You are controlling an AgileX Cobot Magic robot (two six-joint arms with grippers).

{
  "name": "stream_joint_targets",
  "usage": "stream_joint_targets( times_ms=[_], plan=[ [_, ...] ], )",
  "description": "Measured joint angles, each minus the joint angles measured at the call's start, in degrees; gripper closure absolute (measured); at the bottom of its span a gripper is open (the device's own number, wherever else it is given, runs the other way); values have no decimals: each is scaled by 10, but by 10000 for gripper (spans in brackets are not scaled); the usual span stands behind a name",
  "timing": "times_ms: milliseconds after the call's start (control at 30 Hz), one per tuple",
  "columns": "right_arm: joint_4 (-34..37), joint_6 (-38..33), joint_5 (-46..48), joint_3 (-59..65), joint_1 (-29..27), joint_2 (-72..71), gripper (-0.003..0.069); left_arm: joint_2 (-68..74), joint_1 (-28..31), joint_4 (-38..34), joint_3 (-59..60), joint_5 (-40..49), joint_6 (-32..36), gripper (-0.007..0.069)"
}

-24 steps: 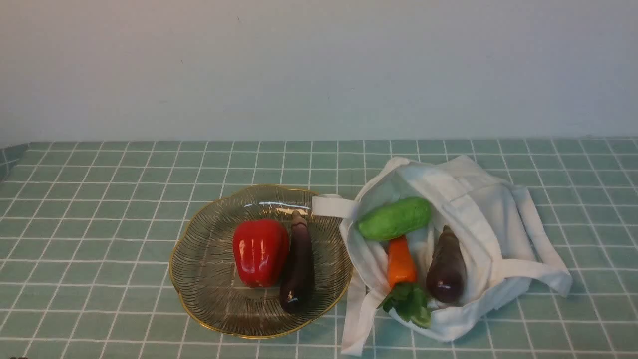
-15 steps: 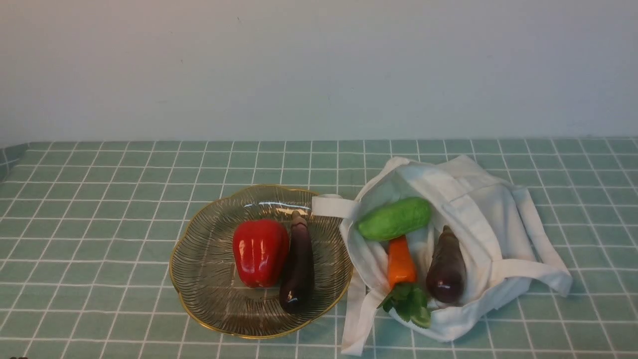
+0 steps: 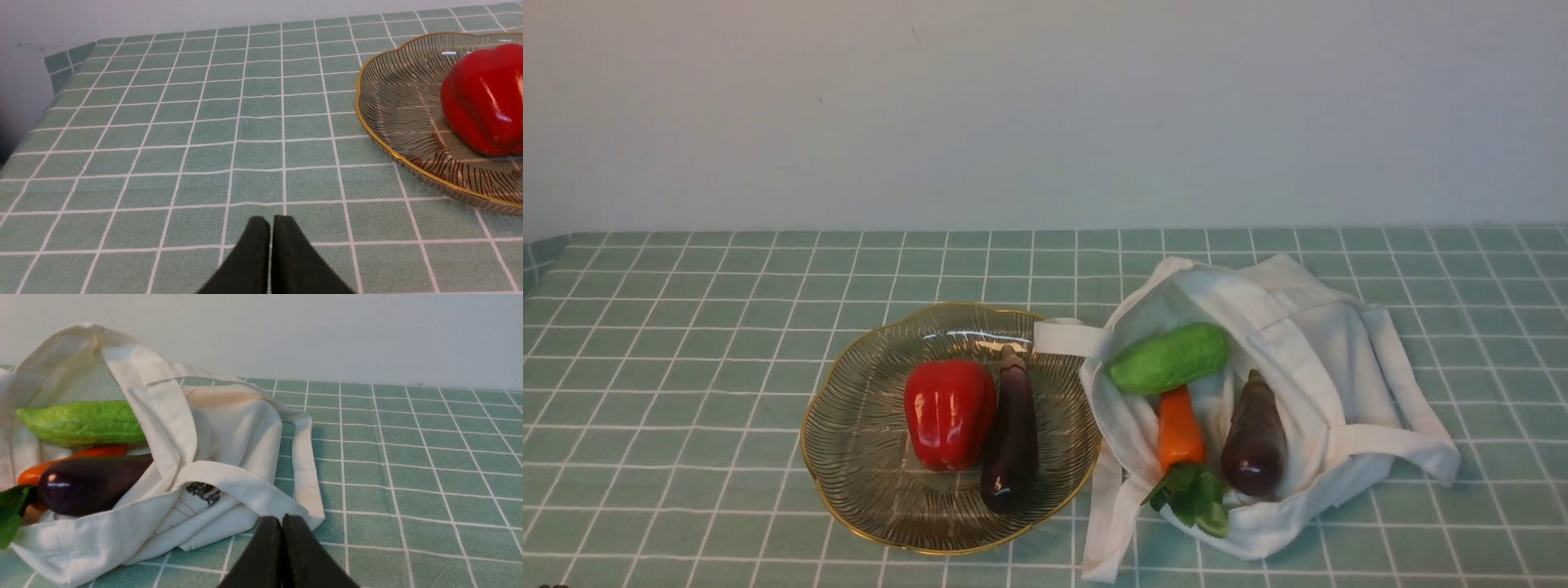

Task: Take vegetables from cloth bag on blue coffee tablecloth place on plate.
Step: 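Reach into the white cloth bag and grasp a vegetable inside with the right gripper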

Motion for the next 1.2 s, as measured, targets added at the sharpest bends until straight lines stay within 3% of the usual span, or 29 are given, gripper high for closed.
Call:
stream_joint_targets(
  times_ms=[833,933,967,1033,1067,1100,1133,1200],
  plan=[
    [1,0,0,0,0,0,675,0,0,0,0,0,0,629],
    [54,34,-8,1,0,0,675,0,0,0,0,0,0,629],
    [131,70,-17,3,0,0,675,0,0,0,0,0,0,629],
    [188,99,-21,3,0,0,675,0,0,0,0,0,0,629],
    [265,135,-25,3,0,0,675,0,0,0,0,0,0,629],
    [286,144,-27,3,0,0,675,0,0,0,0,0,0,629],
    [354,168,-31,3,0,0,675,0,0,0,0,0,0,629],
    [400,175,-39,3,0,0,675,0,0,0,0,0,0,629]
  ],
)
